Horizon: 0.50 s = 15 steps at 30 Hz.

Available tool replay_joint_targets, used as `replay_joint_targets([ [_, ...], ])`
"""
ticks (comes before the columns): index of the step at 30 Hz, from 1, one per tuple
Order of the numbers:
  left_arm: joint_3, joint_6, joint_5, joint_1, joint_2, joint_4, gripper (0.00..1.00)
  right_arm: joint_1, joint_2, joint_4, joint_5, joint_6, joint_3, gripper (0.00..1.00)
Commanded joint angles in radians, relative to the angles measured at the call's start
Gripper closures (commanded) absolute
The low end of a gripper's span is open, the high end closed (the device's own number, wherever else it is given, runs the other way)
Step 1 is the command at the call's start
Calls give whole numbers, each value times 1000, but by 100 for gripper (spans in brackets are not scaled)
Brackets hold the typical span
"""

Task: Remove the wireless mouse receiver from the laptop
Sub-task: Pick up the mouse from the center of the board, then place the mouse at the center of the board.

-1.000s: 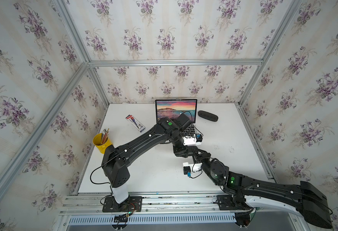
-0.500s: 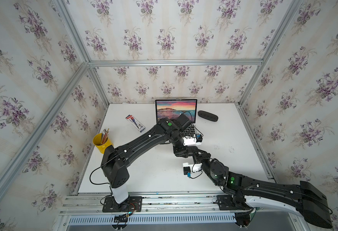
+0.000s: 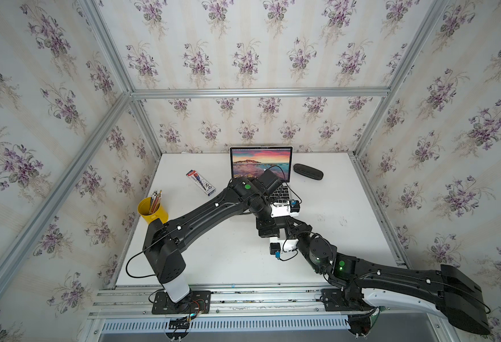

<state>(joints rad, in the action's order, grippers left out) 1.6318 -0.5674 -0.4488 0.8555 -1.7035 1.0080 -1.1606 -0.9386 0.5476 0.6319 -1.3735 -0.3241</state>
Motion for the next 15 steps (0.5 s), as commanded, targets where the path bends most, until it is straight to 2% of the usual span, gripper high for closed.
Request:
replay_joint_targets([
  [1,-9,-27,-115,3,18,-20,1,-2,0,54,44,52,-15,100],
  [8,-87,-44,-33,-6,108,-126,1,-10,28,-51,94,180,-24,100],
  [15,-292,-130,207,-21,317,-342,1,-12,65,-215,104,323,-39,100],
])
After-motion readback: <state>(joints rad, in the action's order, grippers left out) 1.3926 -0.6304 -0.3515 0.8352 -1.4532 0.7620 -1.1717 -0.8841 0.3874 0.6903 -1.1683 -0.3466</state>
